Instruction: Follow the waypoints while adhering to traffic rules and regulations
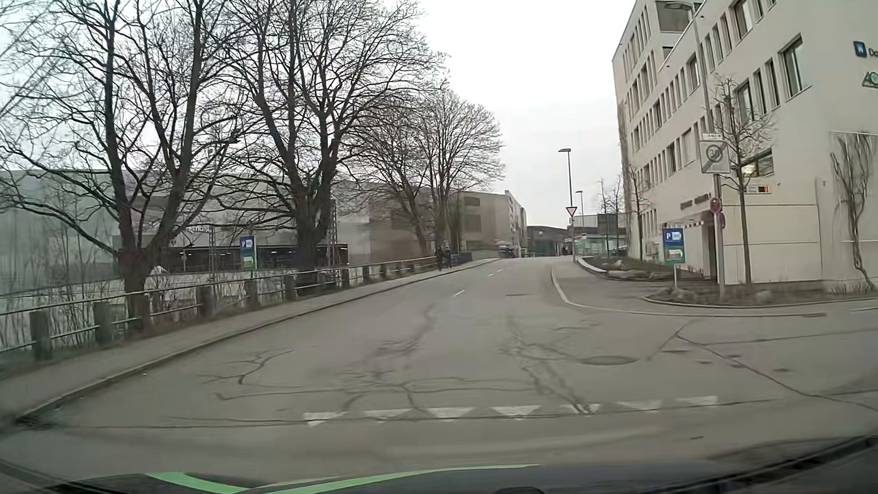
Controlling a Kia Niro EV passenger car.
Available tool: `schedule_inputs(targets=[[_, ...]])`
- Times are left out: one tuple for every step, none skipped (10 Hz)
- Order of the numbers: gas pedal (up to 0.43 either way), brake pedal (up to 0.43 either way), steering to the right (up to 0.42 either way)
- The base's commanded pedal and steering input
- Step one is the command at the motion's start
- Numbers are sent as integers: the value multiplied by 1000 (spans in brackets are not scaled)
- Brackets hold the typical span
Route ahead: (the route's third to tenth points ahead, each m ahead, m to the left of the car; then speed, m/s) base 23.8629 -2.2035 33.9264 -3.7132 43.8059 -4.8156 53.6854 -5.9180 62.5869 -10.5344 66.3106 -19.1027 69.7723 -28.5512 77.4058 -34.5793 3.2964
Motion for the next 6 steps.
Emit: schedule_inputs(targets=[[0, 73, 15], [0, 0, 15], [0, 0, 15], [0, 0, 15], [0, 0, 15], [0, 0, 15]])
